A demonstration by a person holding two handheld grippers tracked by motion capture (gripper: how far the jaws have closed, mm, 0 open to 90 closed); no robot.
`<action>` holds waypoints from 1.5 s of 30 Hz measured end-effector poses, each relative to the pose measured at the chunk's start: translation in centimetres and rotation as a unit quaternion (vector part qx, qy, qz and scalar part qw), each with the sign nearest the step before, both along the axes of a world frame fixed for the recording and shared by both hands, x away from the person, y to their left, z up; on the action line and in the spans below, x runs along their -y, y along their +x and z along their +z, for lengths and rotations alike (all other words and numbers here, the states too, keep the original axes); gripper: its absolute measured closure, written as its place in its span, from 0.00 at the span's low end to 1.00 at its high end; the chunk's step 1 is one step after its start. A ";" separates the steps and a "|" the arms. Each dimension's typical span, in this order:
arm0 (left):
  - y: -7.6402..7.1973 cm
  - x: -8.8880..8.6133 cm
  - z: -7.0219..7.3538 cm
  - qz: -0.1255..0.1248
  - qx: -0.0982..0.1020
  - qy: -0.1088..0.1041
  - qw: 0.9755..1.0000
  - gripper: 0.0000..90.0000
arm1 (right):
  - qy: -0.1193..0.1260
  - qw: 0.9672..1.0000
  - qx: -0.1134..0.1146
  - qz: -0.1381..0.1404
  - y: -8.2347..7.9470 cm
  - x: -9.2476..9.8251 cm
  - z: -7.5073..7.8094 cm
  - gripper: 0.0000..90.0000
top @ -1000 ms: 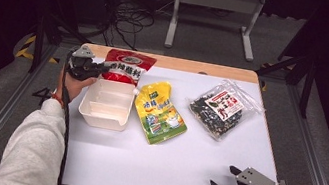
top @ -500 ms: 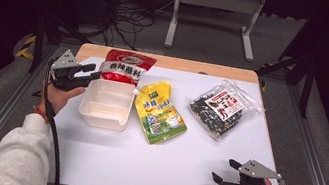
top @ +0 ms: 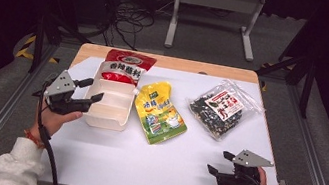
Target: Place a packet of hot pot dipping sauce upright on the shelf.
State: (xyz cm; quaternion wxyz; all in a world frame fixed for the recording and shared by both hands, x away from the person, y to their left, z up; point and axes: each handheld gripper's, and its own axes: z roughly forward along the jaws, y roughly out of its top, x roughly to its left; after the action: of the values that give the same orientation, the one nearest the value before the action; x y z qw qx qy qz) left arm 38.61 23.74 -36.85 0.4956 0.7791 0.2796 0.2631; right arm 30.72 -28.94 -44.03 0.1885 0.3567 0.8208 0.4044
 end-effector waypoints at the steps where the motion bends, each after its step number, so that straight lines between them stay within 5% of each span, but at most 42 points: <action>1: -0.4 0.0 0.0 -0.001 0.001 -0.001 1.000 0.42 | 0.001 1.000 0.001 0.002 0.1 -0.1 0.0 0.28; 9: -3.6 0.6 -0.6 -0.002 0.001 0.003 1.000 0.38 | 0.007 1.000 0.001 0.011 1.8 -0.5 0.4 0.34; 22: -8.1 2.7 -2.9 -0.056 -0.025 0.033 0.998 0.32 | 0.013 1.000 0.009 -0.005 3.7 0.0 1.0 0.37; 31: -9.7 3.7 -5.9 -0.073 -0.073 0.047 0.994 0.29 | 0.033 0.999 0.013 -0.039 4.9 1.2 1.5 0.39; 37: -10.4 4.4 -7.6 -0.085 -0.098 0.068 0.989 0.28 | 0.043 0.999 0.021 -0.025 5.7 -0.1 2.2 0.49; 45: -9.9 4.6 -8.0 -0.090 -0.105 0.063 0.988 0.26 | 0.049 0.998 0.028 0.003 6.8 -2.5 2.8 0.52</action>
State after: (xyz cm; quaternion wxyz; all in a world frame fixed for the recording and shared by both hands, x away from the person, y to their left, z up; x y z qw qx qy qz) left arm 28.68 19.10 -44.81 0.4349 0.8541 0.2417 0.1513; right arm 37.53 -26.40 -41.19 0.1923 0.3520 0.7955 0.4543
